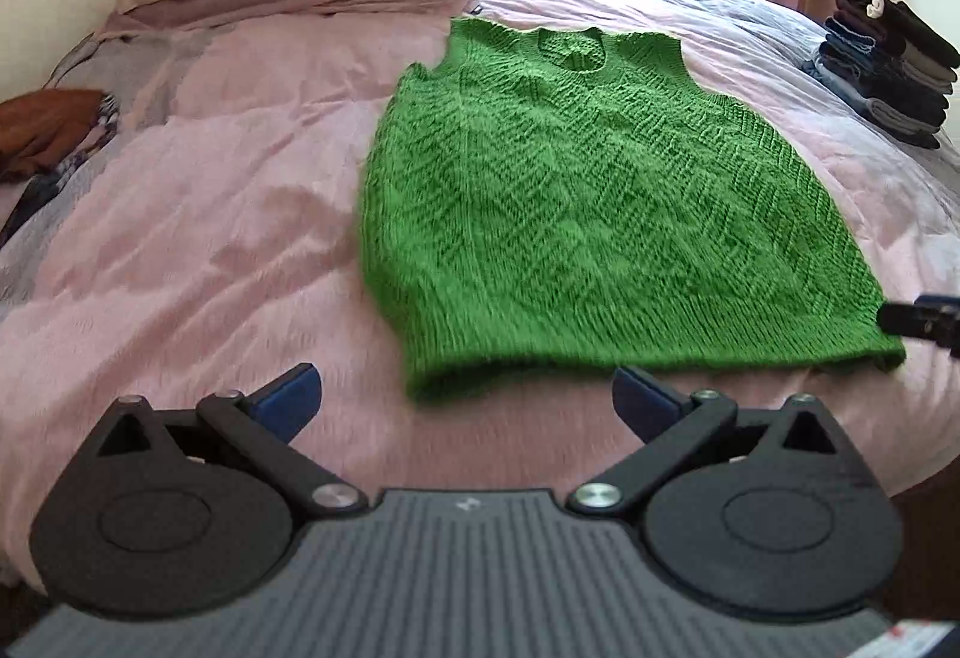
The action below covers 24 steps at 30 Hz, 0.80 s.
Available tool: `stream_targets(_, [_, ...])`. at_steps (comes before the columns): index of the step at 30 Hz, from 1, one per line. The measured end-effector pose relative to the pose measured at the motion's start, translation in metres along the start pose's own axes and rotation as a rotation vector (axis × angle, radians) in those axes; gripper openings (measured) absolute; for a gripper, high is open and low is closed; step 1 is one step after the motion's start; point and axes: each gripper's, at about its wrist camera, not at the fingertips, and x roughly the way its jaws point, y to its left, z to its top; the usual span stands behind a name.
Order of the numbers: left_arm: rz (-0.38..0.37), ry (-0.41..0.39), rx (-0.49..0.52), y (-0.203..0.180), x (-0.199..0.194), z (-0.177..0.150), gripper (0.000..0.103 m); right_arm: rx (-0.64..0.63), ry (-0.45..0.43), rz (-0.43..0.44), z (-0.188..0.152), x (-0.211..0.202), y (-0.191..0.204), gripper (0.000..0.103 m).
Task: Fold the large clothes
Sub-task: 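Move both grippers to the vest's shoulder edges and grasp them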
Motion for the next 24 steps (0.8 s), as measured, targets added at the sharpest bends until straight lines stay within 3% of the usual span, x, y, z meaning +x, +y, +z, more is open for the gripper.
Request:
stream_targets(5, [-0.059, -0.022, 0.107, 0.005, 0.036, 0.038, 0.101, -0.059, 0.070, 0.076, 0.031, 0.040, -0.034, 0.063])
stream_targets(10, [-0.179, -0.022, 0.263, 0.009, 0.090, 0.097, 0.095, -0.188, 0.127, 0.134, 0.077, 0.096, -0.064, 0.063])
stream_targets(17, [-0.234, -0.026, 0.367, 0.004, 0.195, 0.207, 0.082, -0.334, 0.062, 0.109, 0.182, 0.198, -0.104, 0.060])
stream_targets(20, [-0.242, -0.050, 0.421, -0.001, 0.234, 0.251, 0.081, -0.320, 0.044, 0.131, 0.227, 0.229, -0.119, 0.057])
stream_targets(24, [-0.256, -0.051, 0.498, -0.006, 0.280, 0.303, 0.081, -0.423, 0.063, 0.120, 0.273, 0.267, -0.120, 0.055])
